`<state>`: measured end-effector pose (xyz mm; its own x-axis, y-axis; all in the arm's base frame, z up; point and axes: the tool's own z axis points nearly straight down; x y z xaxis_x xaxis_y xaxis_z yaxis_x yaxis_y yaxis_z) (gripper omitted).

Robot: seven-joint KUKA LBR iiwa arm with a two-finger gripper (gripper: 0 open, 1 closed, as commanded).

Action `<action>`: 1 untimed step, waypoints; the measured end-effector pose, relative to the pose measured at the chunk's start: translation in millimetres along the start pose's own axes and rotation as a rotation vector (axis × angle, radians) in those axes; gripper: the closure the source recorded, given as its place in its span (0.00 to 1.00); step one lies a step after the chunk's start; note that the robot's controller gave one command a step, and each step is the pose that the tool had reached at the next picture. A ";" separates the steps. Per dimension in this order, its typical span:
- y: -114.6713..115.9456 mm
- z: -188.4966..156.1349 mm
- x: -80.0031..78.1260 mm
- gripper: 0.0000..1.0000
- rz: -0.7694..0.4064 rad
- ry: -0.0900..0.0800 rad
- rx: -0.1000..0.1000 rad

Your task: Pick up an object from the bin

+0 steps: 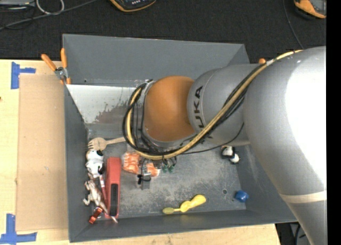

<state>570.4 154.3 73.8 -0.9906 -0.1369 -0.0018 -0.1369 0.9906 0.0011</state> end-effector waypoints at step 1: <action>-0.9 17.1 -2.2 0.00 0.037 -0.007 -0.002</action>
Offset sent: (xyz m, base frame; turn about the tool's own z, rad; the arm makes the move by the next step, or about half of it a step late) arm 0.0012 0.0017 0.0011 0.0123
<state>572.7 153.7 56.7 -0.9950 -0.1000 -0.0083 -0.1000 0.9950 0.0031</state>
